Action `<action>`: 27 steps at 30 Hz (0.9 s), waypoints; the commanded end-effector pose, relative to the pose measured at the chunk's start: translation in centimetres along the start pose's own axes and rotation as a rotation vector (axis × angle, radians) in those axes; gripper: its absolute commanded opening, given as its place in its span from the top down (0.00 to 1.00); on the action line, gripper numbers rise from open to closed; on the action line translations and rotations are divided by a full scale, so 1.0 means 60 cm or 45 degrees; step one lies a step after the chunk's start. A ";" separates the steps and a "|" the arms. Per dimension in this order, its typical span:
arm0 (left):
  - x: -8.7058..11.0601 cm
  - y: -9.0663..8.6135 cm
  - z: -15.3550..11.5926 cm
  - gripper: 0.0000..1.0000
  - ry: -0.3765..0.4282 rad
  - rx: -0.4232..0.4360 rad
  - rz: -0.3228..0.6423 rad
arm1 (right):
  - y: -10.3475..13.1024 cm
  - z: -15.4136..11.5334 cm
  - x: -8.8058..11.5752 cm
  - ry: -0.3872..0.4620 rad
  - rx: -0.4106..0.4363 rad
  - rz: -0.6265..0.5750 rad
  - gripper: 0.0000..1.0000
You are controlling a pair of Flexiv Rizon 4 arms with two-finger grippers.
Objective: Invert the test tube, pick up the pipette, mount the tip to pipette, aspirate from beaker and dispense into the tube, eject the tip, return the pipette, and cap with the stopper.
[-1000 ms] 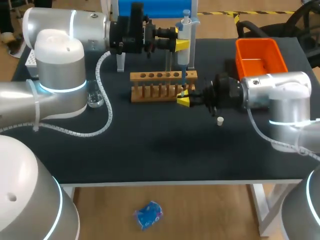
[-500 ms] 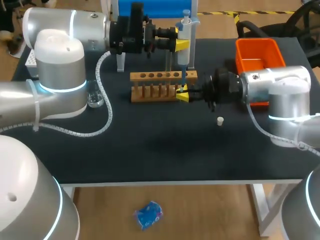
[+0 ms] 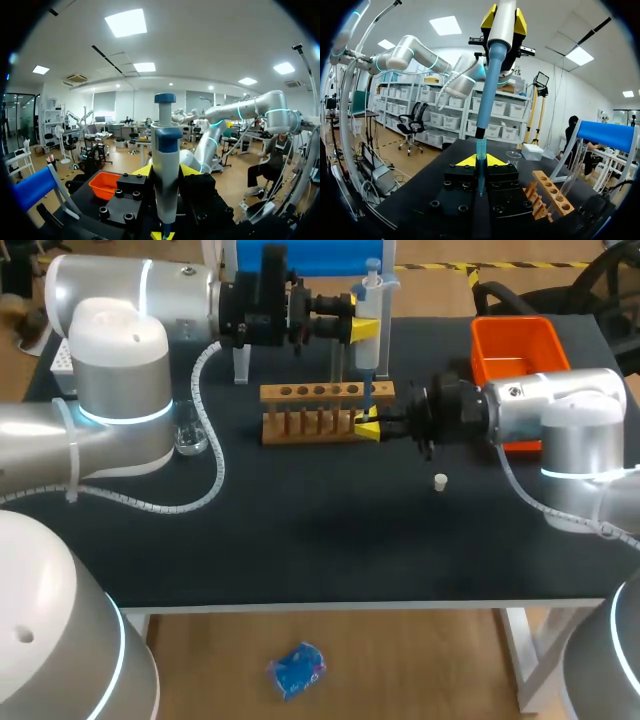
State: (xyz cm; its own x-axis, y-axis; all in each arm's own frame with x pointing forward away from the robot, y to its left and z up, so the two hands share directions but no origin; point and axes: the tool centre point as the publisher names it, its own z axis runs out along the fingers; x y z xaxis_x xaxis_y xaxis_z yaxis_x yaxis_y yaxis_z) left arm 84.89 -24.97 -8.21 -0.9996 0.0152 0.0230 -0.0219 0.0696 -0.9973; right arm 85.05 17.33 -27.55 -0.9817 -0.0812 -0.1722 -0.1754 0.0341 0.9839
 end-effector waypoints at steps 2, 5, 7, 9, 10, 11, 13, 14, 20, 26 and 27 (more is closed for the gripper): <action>0.001 0.001 0.000 1.00 -0.002 0.000 0.001 | 0.005 -0.001 0.006 0.000 0.004 -0.007 1.00; 0.001 0.001 0.000 1.00 -0.002 0.000 0.001 | 0.003 0.000 0.008 0.004 0.009 -0.008 1.00; 0.001 0.001 0.000 1.00 -0.002 0.000 0.001 | 0.002 0.000 0.009 0.005 0.011 -0.007 1.00; 0.001 0.001 0.000 1.00 -0.002 0.000 0.001 | 0.002 0.000 0.010 0.005 0.012 -0.005 1.00; 0.001 0.001 0.000 1.00 -0.002 0.000 0.001 | 0.002 0.000 0.010 0.005 0.012 -0.005 1.00; 0.001 0.001 0.000 1.00 -0.002 0.000 0.001 | 0.003 -0.001 0.010 0.005 0.011 -0.005 1.00; 0.001 0.001 0.000 1.00 -0.002 0.000 0.001 | 0.004 -0.001 0.010 0.003 0.006 -0.002 1.00; 0.001 0.001 0.000 1.00 -0.002 0.000 0.001 | 0.004 -0.001 0.010 0.003 -0.001 0.002 1.00; 0.001 0.001 0.000 1.00 -0.002 0.000 0.001 | 0.008 0.001 0.009 0.005 -0.036 0.023 1.00; 0.001 0.001 0.000 1.00 -0.002 0.000 0.001 | 0.010 0.001 0.007 -0.006 -0.078 0.053 1.00; 0.001 0.001 0.000 1.00 -0.002 0.000 0.001 | 0.010 0.001 0.007 -0.008 -0.082 0.056 1.00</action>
State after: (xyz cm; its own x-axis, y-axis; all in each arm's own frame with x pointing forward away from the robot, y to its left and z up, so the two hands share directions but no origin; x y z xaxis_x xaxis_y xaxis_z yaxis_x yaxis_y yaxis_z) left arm 84.89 -24.97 -8.07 -0.9996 0.0154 0.0230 -0.0219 0.0696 -0.9973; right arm 84.50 17.43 -27.00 -0.9891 -0.0735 -0.1276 -0.1264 -0.0196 0.9918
